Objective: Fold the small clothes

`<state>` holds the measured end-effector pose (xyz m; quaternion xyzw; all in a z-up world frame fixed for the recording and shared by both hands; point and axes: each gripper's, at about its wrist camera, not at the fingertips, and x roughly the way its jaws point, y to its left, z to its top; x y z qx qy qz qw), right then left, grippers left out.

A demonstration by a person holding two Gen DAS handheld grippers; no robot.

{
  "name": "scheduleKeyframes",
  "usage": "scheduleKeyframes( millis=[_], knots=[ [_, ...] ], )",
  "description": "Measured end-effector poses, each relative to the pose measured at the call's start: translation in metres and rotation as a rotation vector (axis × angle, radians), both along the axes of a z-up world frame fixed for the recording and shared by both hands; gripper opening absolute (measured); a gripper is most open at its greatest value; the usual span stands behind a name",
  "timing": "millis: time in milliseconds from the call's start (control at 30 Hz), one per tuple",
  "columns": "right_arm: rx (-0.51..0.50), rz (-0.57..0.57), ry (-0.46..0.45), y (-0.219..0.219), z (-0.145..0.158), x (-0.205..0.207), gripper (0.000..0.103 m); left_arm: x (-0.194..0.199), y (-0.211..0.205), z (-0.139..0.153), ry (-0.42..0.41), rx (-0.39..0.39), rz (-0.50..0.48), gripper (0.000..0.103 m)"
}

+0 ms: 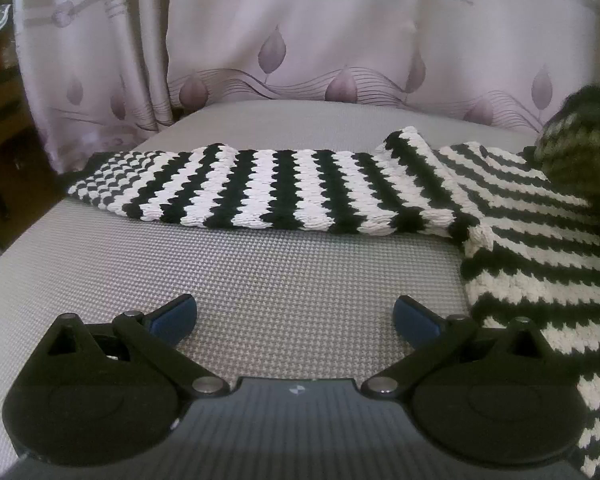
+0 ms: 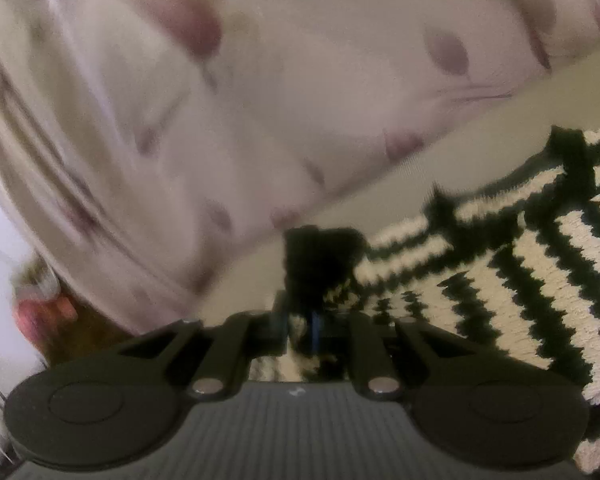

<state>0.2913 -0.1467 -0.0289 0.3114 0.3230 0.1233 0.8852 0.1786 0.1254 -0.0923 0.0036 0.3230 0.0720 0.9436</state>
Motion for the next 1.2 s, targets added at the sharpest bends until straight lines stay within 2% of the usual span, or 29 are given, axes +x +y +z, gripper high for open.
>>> scheduleKeyframes(
  millis=[67, 100, 133, 200, 300, 367, 500, 600, 700, 800, 1000, 1133, 1200],
  knots=[
    [-0.129, 0.041, 0.006, 0.016, -0.005, 0.001, 0.019, 0.000, 0.000, 0.000, -0.001, 0.000, -0.001, 0.103],
    [-0.186, 0.051, 0.004, 0.021, -0.007, 0.000, 0.036, 0.000, 0.000, 0.000, -0.001, 0.000, -0.001, 0.103],
    [-0.237, 0.051, 0.007, 0.027, -0.009, 0.001, 0.060, 0.000, 0.000, 0.000, -0.001, 0.000, -0.001, 0.103],
    [-0.262, 0.060, -0.032, 0.024, -0.004, -0.006, 0.079, 0.000, 0.000, 0.000, -0.002, 0.002, 0.000, 0.103],
    [-0.147, 0.142, -0.109, 0.006, 0.008, -0.028, 0.077, 0.000, 0.000, 0.000, -0.002, 0.001, 0.000, 0.103],
    [-0.130, 0.143, -0.138, -0.011, 0.017, -0.052, 0.078, 0.000, 0.000, 0.000, -0.001, -0.003, 0.000, 0.103],
    [-0.266, 0.138, -0.152, -0.039, 0.025, -0.102, 0.078, -0.003, 0.004, 0.002, -0.017, -0.041, -0.028, 0.102],
    [-0.343, 0.114, -0.132, -0.064, 0.020, -0.142, 0.078, -0.010, 0.021, 0.007, -0.063, -0.142, -0.032, 0.100],
    [-0.366, 0.073, -0.096, -0.093, 0.010, -0.173, 0.078, -0.011, 0.049, 0.014, -0.065, -0.235, 0.042, 0.096],
    [-0.347, 0.014, -0.060, -0.116, 0.002, -0.187, 0.078, -0.010, 0.087, 0.021, -0.083, -0.301, 0.128, 0.093],
    [-0.301, -0.039, -0.033, -0.130, -0.009, -0.189, 0.078, 0.016, 0.176, 0.041, -0.100, -0.339, 0.273, 0.089],
    [-0.324, -0.024, -0.033, -0.121, -0.012, -0.188, 0.078, 0.046, 0.244, 0.037, -0.083, -0.497, 0.412, 0.084],
    [-0.341, -0.016, -0.027, -0.118, -0.014, -0.186, 0.078, 0.060, 0.273, 0.030, -0.073, -0.584, 0.465, 0.075]
  ],
)
